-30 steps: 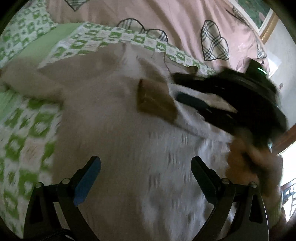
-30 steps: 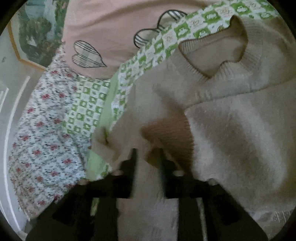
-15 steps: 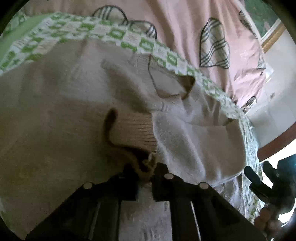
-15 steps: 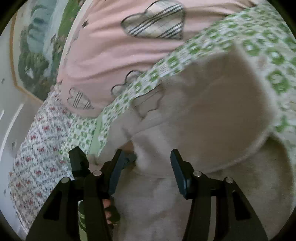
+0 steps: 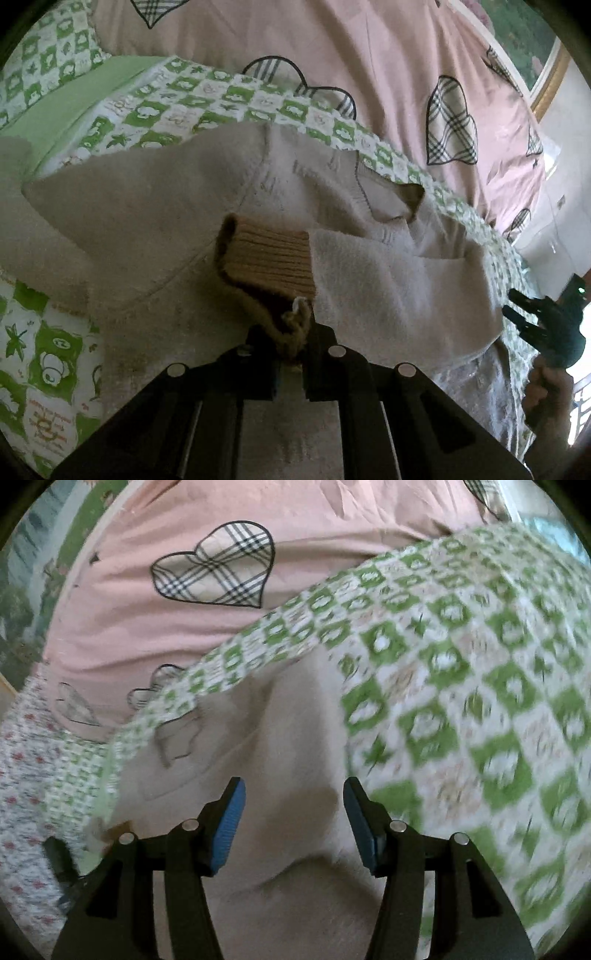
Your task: Fold small clothes
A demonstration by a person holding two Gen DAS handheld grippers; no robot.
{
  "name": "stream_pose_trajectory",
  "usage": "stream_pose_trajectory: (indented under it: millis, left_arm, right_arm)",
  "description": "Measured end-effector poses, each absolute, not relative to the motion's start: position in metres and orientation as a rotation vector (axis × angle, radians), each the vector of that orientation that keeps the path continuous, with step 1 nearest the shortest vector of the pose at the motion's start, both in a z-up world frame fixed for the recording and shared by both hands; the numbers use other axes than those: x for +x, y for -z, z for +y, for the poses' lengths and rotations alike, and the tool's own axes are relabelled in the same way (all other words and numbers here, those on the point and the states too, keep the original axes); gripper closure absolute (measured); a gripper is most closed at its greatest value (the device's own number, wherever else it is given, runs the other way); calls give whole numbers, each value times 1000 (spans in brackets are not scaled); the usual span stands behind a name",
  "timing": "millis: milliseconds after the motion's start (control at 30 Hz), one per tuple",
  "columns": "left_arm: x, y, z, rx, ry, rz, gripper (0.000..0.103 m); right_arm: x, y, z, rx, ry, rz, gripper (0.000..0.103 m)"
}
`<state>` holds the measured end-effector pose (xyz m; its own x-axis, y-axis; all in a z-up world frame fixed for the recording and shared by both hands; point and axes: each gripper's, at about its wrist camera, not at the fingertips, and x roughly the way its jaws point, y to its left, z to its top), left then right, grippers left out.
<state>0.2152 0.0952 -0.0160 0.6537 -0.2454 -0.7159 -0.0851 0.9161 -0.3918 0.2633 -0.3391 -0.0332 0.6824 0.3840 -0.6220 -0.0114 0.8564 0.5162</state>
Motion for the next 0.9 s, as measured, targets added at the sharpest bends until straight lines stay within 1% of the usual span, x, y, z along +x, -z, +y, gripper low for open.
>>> stream_pose_trajectory:
  millis: [133,167,200,233,300,367,533,600,633,667,700,800,867,900]
  left_arm:
    - [212,14,91,-391,96,850,96]
    - [212,12,89,-385,97,848,96]
    - [212,10,87,-380,97,845,96]
    - [211,5,86,-375,100,830,96]
    - [204,-11,82,-377,131,755,96]
    - [202,-17,78,-366,145,707,96]
    - [214,14,82,-370,104,815,96]
    - [213,28,83,-364,97,884,93]
    - [211,30,84,-361,95,895,92]
    - [208,30,86,-353,89,895,87]
    - [205,29,87,-344,86,895,84]
    - [193,21,90,-305,68,897,82]
    - [178,13,95,-304,66,885,80]
    - [172,10,99,-311,65,879,73]
  right_arm:
    - [294,53,-334,480,-239,875,45]
    - [300,58,-330,468,-266,899,57]
    - [303,61,-325,452,-297,914,78]
    - [303,61,-324,447,-304,916,94]
    - [292,46,-338,471,-299,832,95]
    - [285,40,-350,477,-265,794,95]
    - [292,65,-344,438,-242,886,94]
    - [289,65,-347,452,-221,883,87]
    - [286,61,-349,450,-199,878,80]
    - [283,57,-350,440,-172,870,74]
    - [280,52,-352,431,-154,857,73]
    - [271,37,-351,420,-160,825,71]
    - [262,26,-346,411,-180,799,67]
    - [256,20,-340,403,-201,785,65]
